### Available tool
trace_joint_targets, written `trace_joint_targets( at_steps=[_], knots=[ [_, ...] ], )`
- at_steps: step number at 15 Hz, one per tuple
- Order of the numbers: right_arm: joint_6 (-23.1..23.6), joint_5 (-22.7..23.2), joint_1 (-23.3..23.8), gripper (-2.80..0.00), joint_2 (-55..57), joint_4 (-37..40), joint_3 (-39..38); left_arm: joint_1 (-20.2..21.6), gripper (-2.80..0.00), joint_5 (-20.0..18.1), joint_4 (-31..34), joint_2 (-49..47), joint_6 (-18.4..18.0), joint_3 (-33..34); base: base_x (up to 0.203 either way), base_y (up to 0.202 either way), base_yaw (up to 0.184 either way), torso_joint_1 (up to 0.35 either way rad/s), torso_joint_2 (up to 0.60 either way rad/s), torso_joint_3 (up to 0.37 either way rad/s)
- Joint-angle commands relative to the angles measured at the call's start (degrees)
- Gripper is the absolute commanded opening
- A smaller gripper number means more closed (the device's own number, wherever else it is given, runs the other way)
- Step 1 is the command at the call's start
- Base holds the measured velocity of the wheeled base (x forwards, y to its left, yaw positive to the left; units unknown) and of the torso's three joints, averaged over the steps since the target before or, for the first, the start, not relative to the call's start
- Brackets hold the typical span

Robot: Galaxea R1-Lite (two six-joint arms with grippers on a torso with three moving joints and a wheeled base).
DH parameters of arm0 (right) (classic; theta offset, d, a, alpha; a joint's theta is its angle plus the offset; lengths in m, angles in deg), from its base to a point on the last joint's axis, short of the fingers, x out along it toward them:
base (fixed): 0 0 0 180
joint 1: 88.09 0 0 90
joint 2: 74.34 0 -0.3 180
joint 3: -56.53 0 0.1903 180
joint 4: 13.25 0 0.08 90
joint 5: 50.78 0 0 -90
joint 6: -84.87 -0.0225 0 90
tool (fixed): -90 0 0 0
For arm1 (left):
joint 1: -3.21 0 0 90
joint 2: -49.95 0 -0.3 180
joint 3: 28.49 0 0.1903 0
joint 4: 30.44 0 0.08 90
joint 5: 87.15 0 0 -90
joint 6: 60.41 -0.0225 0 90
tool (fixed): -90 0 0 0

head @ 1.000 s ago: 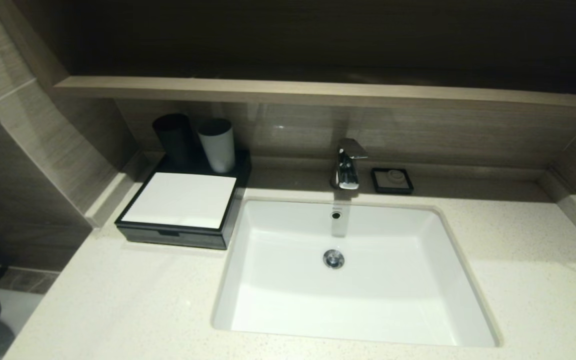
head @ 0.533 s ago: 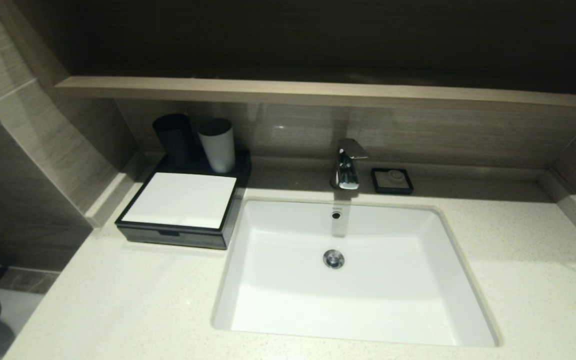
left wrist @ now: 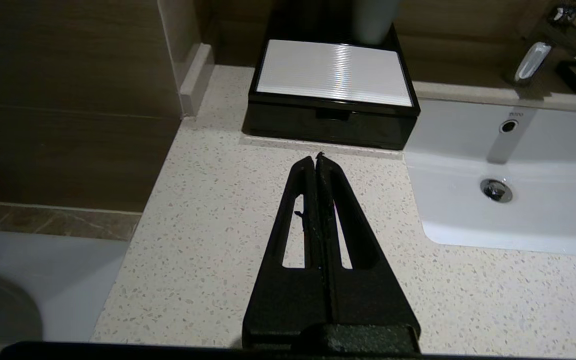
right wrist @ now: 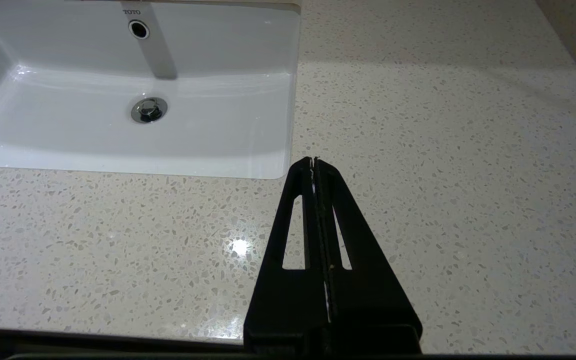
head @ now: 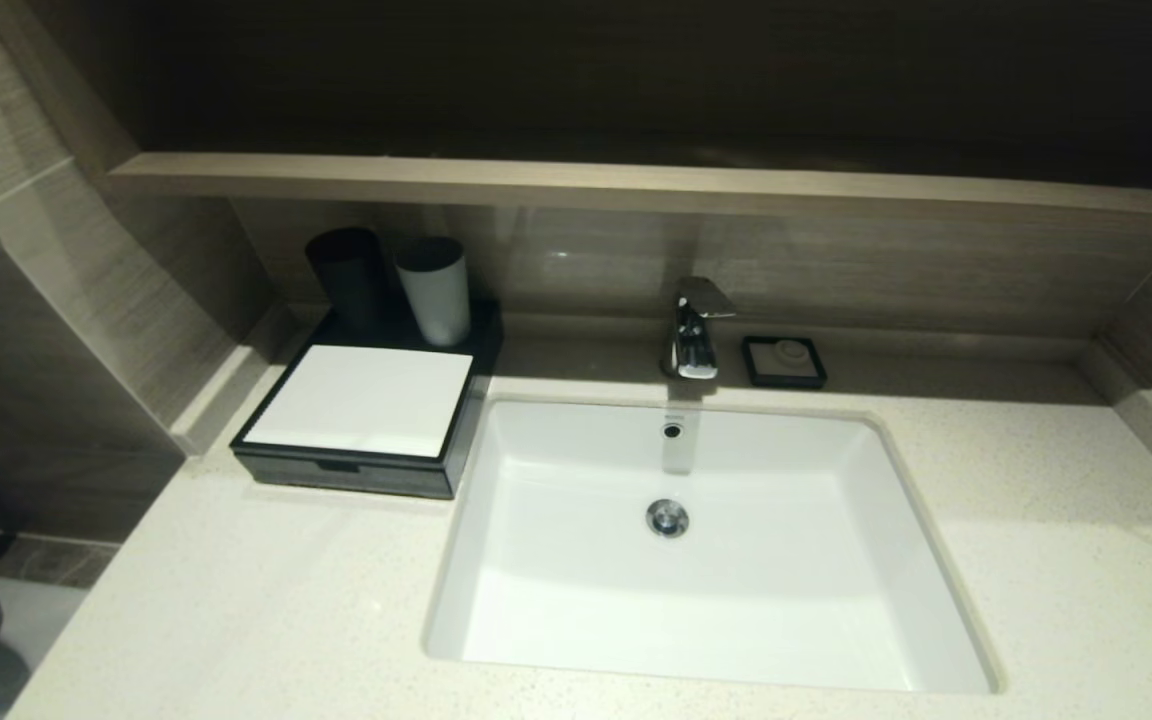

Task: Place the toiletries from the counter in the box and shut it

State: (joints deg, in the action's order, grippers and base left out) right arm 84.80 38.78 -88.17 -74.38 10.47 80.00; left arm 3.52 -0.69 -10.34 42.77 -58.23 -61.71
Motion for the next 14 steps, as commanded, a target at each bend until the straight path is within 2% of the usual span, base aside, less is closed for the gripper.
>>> trace_joint_targets(
  at_steps=[1,8,12,14],
  knots=[
    [-0.01,0.0,-0.01,-2.8,0.04,0.0,-0.01,-0.13,-2.8,-0.01,-0.14,1.45,-0.04,1.05,0.0,0.0,0.0,0.0,0.0,0.0],
    [-0.01,0.0,-0.01,-2.8,0.04,0.0,-0.01,-0.13,-2.8,-0.14,-3.22,2.42,-0.66,5.69,0.0,0.0,0.0,0.0,0.0,0.0],
    [-0.01,0.0,-0.01,-2.8,0.04,0.0,-0.01,-0.21,-2.8,-0.07,-5.65,3.65,-4.7,9.59,0.0,0.0,0.0,0.0,0.0,0.0],
    [-0.01,0.0,-0.01,-2.8,0.04,0.0,-0.01,-0.13,-2.8,-0.13,-5.27,4.37,-4.8,9.77,0.0,0.0,0.0,0.0,0.0,0.0]
  ],
)
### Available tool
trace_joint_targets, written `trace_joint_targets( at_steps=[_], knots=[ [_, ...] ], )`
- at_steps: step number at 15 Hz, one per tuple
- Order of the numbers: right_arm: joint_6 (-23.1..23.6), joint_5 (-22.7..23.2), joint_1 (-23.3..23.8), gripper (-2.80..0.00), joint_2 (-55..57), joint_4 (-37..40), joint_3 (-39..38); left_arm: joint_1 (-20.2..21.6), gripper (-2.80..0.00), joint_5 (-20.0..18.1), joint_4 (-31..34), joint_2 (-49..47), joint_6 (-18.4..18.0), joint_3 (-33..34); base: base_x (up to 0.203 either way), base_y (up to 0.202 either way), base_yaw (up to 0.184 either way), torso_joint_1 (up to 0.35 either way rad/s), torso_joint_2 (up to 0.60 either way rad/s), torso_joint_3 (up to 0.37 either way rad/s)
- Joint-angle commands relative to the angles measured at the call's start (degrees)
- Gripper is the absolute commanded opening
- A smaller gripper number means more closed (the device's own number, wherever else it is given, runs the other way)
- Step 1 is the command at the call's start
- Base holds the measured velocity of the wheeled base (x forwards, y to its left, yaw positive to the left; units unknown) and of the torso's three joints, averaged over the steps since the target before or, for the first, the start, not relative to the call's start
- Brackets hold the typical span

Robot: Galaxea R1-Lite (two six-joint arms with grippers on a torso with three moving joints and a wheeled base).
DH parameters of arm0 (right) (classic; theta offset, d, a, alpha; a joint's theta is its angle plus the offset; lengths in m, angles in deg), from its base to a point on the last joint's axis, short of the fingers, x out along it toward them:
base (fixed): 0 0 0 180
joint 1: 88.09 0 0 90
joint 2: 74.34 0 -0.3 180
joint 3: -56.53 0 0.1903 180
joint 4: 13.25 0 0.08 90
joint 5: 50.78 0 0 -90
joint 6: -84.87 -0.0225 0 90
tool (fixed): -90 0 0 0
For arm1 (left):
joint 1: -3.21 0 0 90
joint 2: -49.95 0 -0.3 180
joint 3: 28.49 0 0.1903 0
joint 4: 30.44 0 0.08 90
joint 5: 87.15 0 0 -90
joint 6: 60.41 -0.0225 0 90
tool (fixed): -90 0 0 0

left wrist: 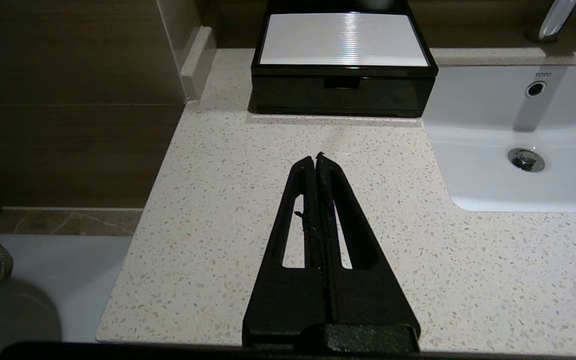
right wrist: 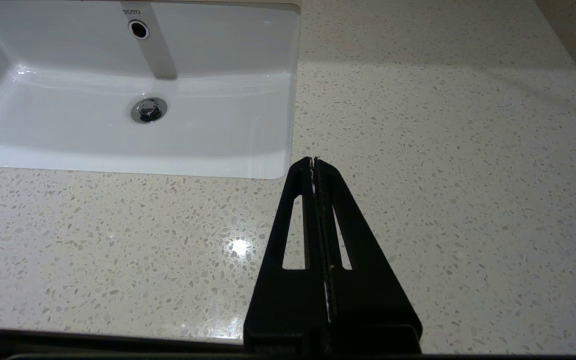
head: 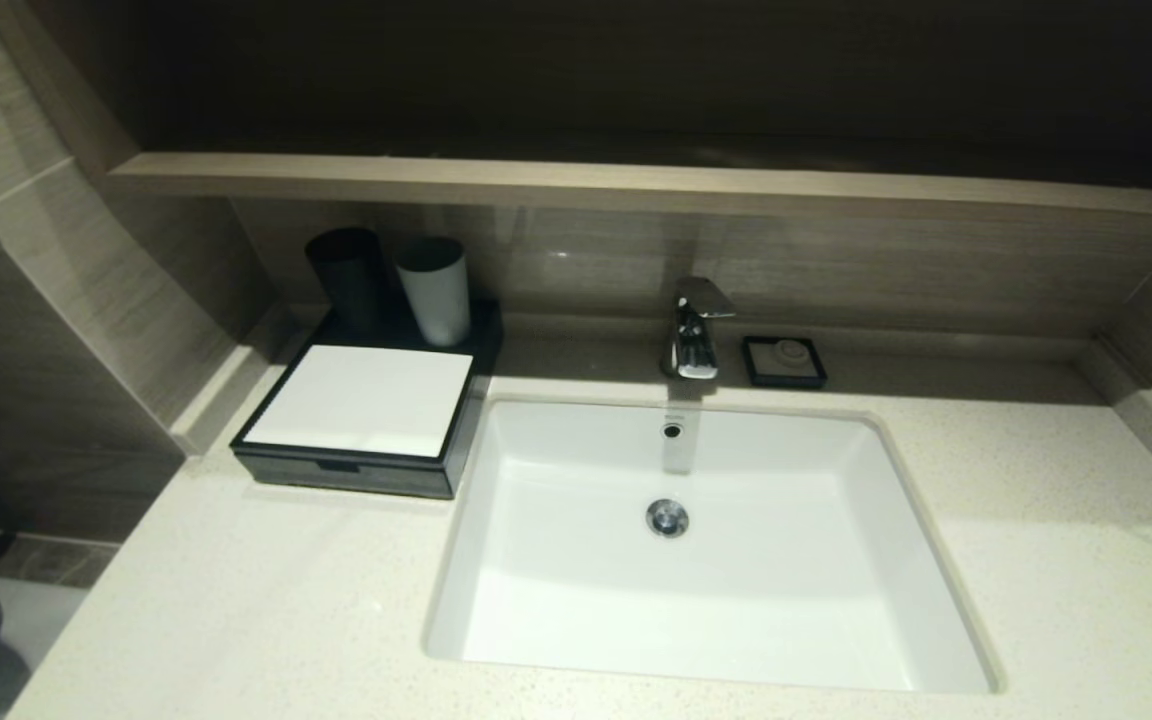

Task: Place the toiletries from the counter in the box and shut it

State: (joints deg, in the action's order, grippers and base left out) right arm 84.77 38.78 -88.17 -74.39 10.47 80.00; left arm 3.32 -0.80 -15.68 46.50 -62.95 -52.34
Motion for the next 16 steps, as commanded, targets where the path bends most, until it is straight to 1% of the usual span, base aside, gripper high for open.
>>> trace_joint_targets(
  at_steps=[1,6,10,11,16],
  knots=[
    [0.01,0.0,-0.01,-2.8,0.05,0.0,-0.01,0.0,-2.8,0.05,0.35,0.63,-0.07,0.39,0.0,0.0,0.0,0.0,0.0,0.0],
    [0.01,0.0,-0.01,-2.8,0.05,0.0,-0.01,0.07,-2.8,0.69,3.12,0.74,-0.1,0.39,0.0,0.0,0.0,0.0,0.0,0.0],
    [0.01,0.0,-0.01,-2.8,0.05,0.0,-0.01,0.07,-2.8,2.77,7.26,3.4,-0.32,0.39,0.0,0.0,0.0,0.0,0.0,0.0],
    [0.01,0.0,-0.01,-2.8,0.05,0.0,-0.01,0.07,-2.8,2.74,8.86,3.44,-0.38,0.39,0.0,0.0,0.0,0.0,0.0,0.0],
    [0.01,0.0,-0.01,-2.8,0.05,0.0,-0.01,0.07,-2.8,2.86,9.23,3.45,0.07,0.39,0.0,0.0,0.0,0.0,0.0,0.0]
  ],
)
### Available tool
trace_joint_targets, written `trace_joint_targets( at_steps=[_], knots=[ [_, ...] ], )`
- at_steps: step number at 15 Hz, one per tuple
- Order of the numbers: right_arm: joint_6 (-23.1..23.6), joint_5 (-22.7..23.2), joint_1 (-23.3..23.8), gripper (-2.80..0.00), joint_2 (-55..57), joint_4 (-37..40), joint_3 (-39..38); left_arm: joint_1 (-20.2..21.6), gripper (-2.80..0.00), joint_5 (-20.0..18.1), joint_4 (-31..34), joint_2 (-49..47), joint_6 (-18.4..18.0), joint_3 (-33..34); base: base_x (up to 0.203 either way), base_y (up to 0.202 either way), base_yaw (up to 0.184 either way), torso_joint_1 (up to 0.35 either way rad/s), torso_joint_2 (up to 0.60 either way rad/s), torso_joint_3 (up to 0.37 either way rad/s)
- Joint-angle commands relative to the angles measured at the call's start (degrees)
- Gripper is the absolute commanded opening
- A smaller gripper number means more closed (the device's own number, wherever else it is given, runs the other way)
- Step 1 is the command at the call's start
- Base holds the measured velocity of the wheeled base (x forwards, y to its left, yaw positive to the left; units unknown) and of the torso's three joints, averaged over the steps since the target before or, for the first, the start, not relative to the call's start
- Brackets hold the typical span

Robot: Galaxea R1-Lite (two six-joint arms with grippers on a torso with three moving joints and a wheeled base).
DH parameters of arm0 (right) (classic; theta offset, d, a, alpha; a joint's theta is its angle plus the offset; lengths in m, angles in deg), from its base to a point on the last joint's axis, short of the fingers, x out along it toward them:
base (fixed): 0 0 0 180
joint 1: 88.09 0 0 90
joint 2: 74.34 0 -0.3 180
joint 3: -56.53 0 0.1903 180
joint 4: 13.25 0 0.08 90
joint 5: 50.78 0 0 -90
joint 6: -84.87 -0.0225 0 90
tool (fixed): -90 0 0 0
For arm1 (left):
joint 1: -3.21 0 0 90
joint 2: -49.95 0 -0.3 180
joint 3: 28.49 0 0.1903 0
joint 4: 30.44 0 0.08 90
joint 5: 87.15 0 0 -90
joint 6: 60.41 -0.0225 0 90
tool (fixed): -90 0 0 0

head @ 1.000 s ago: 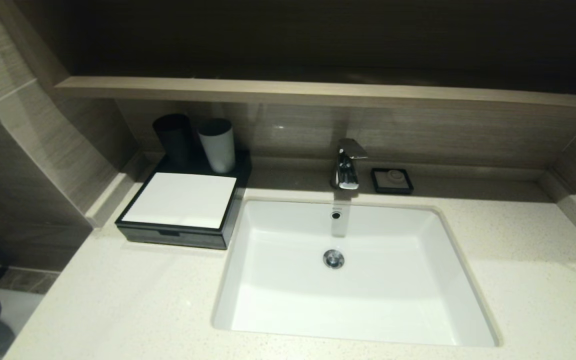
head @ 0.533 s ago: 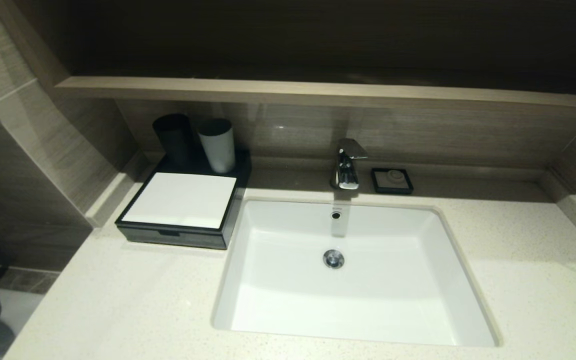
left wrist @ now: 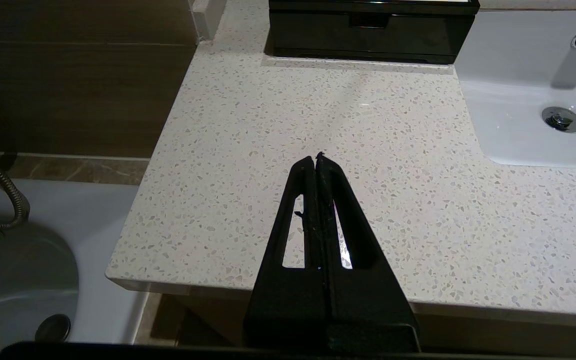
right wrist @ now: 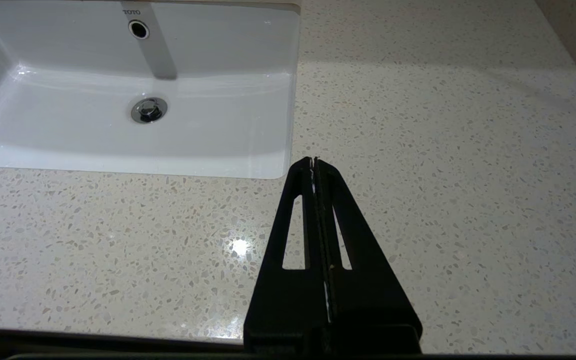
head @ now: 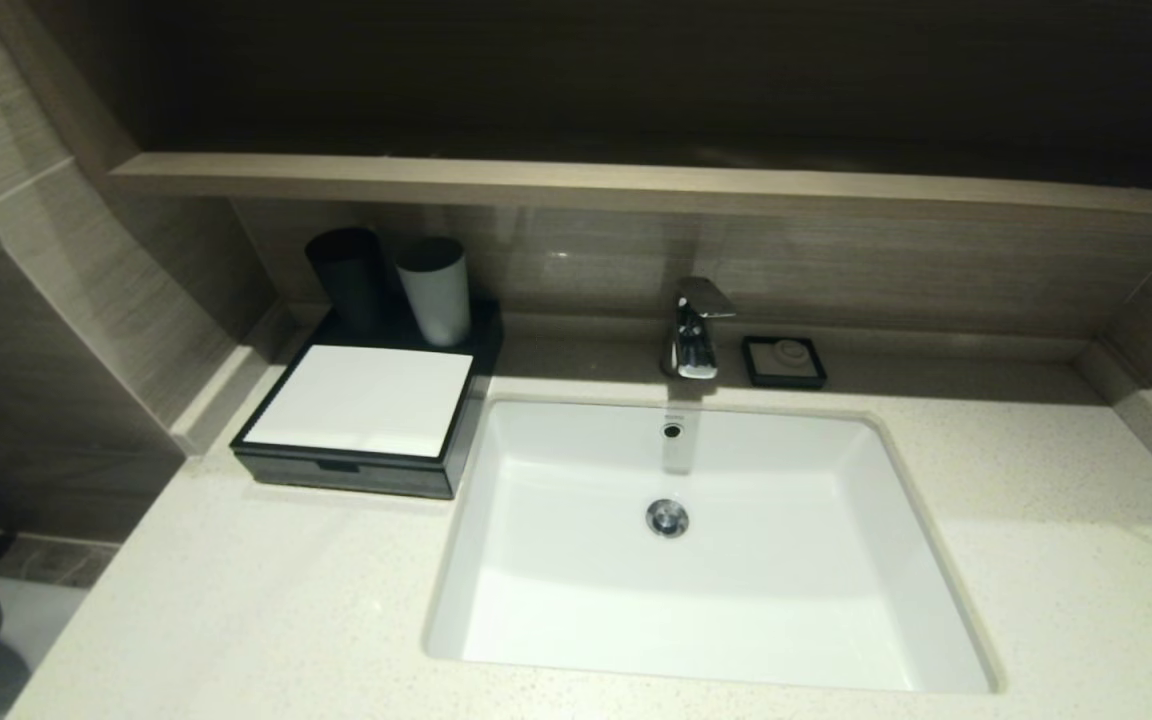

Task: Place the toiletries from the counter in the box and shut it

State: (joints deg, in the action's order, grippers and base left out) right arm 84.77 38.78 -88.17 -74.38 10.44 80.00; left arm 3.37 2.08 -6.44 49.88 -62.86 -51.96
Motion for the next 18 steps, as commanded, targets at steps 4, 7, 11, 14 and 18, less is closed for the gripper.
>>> trace_joint_targets(
  at_steps=[4,7,11,14,18],
  knots=[
    [0.01,0.0,-0.01,-2.8,0.04,0.02,-0.01,0.02,-2.8,0.16,-0.1,0.07,0.78,0.01,0.0,0.0,0.0,0.0,0.0,0.0],
    [0.01,0.0,-0.01,-2.8,0.04,0.02,-0.01,0.02,-2.8,0.02,-0.28,0.07,1.25,0.01,0.0,0.0,0.0,0.0,0.0,0.0],
    [0.01,0.0,-0.01,-2.8,0.04,0.02,-0.01,0.02,-2.8,0.07,-0.28,0.07,1.31,0.01,0.0,0.0,0.0,0.0,0.0,0.0],
    [0.01,0.0,-0.01,-2.8,0.04,0.02,-0.01,0.02,-2.8,0.07,-0.28,0.07,1.4,0.01,0.0,0.0,0.0,0.0,0.0,0.0],
    [0.01,0.0,-0.01,-2.8,0.04,0.02,-0.01,0.02,-2.8,0.07,-0.28,0.07,1.31,0.01,0.0,0.0,0.0,0.0,0.0,0.0]
  ],
)
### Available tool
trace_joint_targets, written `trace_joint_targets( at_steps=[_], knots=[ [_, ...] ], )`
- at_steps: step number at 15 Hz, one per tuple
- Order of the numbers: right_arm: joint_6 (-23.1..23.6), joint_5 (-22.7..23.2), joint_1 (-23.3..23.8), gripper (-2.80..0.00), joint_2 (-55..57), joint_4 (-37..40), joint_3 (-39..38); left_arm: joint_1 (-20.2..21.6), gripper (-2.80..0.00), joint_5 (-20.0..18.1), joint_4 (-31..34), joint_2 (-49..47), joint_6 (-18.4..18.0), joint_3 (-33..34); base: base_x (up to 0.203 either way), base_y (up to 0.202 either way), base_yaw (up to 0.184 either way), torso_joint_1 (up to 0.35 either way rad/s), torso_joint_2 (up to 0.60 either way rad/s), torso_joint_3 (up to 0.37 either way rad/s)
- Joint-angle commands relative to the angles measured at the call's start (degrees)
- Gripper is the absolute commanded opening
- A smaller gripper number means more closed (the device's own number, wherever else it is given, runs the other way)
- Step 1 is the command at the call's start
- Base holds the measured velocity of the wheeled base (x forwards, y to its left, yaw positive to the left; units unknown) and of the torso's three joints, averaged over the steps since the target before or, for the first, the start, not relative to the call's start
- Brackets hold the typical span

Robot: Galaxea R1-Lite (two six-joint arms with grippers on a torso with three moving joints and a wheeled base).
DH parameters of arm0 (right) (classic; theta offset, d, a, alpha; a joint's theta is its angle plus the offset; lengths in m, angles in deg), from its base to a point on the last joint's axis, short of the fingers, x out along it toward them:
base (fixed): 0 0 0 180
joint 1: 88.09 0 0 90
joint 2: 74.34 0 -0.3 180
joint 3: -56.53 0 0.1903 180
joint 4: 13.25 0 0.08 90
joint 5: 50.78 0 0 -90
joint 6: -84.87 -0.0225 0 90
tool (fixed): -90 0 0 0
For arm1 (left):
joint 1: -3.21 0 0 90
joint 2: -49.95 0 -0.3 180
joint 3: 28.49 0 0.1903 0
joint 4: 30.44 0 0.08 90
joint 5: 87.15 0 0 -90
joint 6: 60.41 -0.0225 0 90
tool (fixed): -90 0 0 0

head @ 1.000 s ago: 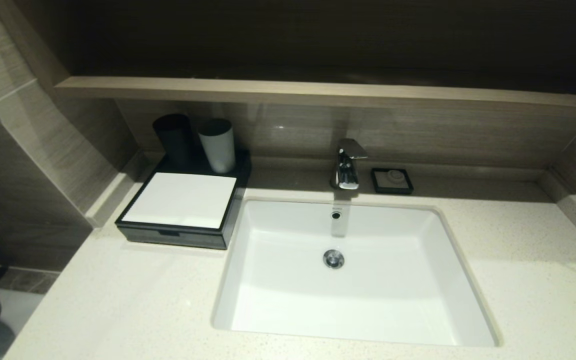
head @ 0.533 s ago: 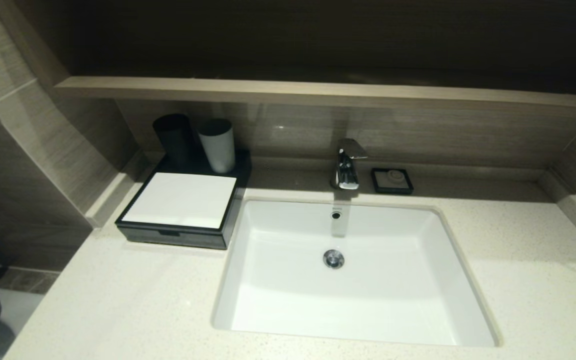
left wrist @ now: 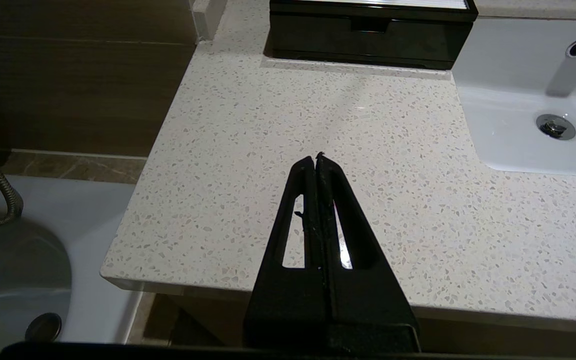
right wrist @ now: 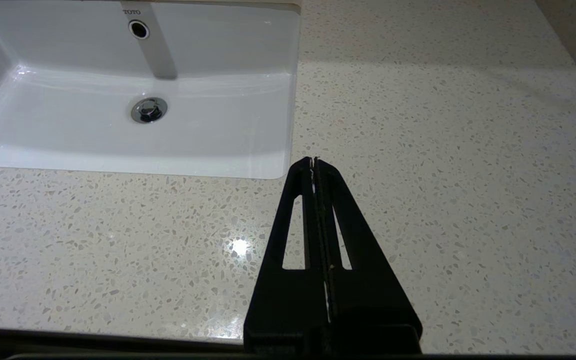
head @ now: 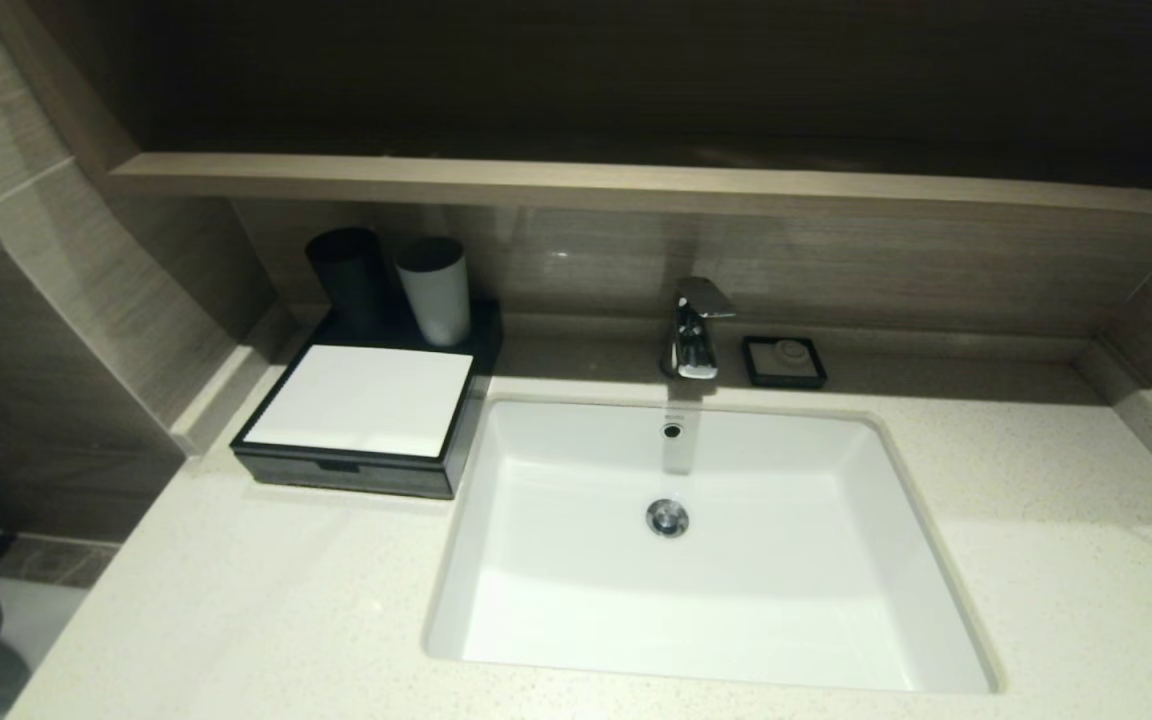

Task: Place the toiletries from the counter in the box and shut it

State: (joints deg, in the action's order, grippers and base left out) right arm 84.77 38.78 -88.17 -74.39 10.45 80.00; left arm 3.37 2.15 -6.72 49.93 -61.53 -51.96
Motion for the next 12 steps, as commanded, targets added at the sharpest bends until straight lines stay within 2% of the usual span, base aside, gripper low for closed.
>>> trace_joint_targets(
  at_steps=[1,12],
  knots=[
    [0.01,0.0,-0.01,-2.8,0.05,0.02,-0.01,0.02,-2.8,0.0,0.0,0.02,-0.01,0.01,0.0,0.0,0.0,0.0,0.0,0.0],
    [0.1,0.0,-0.01,-2.8,-0.04,0.11,-0.01,0.02,-2.8,0.0,0.0,0.02,-0.02,0.01,0.0,0.0,0.0,0.0,0.0,0.0]
  ],
)
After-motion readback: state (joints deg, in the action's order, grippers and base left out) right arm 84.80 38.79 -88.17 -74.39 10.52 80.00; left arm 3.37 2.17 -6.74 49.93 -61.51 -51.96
